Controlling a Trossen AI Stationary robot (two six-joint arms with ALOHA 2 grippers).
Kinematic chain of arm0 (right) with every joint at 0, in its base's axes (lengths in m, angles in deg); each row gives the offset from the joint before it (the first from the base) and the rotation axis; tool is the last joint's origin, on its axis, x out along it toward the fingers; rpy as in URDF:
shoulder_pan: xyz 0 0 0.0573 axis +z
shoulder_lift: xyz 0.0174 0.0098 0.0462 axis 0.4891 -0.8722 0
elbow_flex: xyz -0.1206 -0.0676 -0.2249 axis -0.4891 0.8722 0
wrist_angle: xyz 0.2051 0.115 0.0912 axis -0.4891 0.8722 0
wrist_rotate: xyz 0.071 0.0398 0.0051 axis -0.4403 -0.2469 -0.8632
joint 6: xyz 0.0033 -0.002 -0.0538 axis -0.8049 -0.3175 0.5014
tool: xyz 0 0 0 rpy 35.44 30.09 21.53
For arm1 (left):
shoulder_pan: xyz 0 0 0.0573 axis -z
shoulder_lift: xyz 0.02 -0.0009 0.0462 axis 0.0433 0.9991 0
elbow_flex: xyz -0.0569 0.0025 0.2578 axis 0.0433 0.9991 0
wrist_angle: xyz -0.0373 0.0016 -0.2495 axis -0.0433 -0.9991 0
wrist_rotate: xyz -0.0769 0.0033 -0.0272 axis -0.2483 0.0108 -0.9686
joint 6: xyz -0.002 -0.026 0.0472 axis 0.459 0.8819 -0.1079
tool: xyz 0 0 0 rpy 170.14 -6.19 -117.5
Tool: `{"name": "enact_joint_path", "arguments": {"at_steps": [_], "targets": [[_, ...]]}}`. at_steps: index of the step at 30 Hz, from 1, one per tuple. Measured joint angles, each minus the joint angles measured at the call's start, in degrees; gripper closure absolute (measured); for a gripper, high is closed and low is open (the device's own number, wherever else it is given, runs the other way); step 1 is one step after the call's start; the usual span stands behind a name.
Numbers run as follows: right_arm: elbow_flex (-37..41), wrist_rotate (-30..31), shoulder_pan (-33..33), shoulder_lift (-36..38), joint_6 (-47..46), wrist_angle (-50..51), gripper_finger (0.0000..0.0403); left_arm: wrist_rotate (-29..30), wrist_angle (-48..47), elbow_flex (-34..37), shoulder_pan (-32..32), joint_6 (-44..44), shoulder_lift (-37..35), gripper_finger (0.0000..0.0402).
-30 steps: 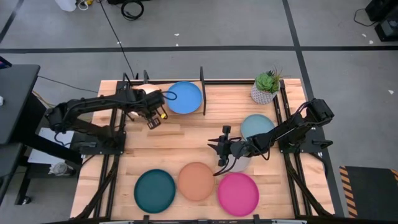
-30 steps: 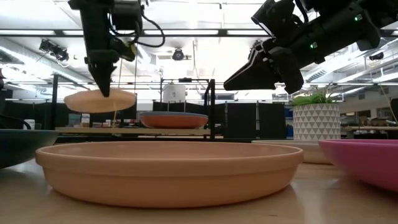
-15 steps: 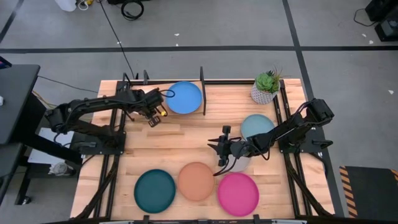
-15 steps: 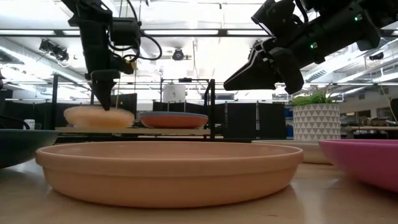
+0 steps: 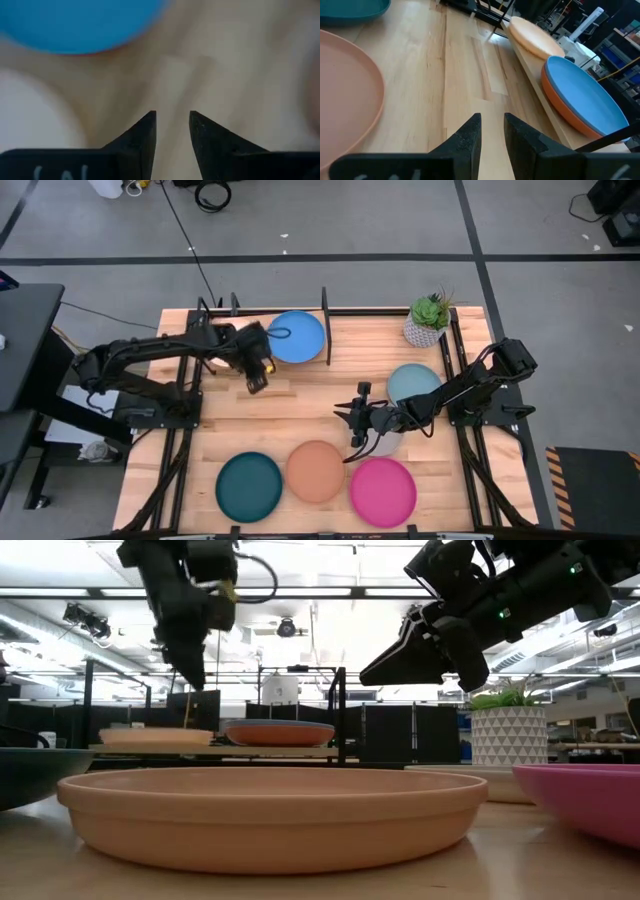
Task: Place and stack plates onto a shelf
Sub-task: Stack the light brown plate on the light pink plate
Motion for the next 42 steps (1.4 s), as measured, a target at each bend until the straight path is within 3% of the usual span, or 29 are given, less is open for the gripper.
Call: {"name": "enact_joint_path", "arguments": {"at_steps": [4,13,21,28,35,42], "targets": [[0.0,0.0,0.0,0.0,-0.1,0.3,0.0314,-5.4,-0.5,0.0,8.2,3.7,0.1,0.0277],[0.0,0.0,0.0,0.0,-0.6,0.0,0.0314,-2.2,-0.2,0.1,26.7,12.5,3.0,0.0276],[0.0,0.0,0.0,0.0,-0.7,-0.1,0.0314,-2.3,1.8,0.1,36.4,16.9,12.3,0.0276],[0.0,0.0,-0.2,0.0,-0.6,-0.1,0.0314,-4.5,11.0,0.1,38.7,17.1,19.1,0.0276],[0.0,-0.7,-1.0,0.0,-1.0,-0.1,0.0314,-5.3,14.0,0.1,38.4,15.7,20.3,0.0276],[0.0,-1.7,-1.6,0.0,-1.2,-0.1,0.0314,-3.6,21.9,0.1,34.0,28.5,21.1,0.0276]]}}
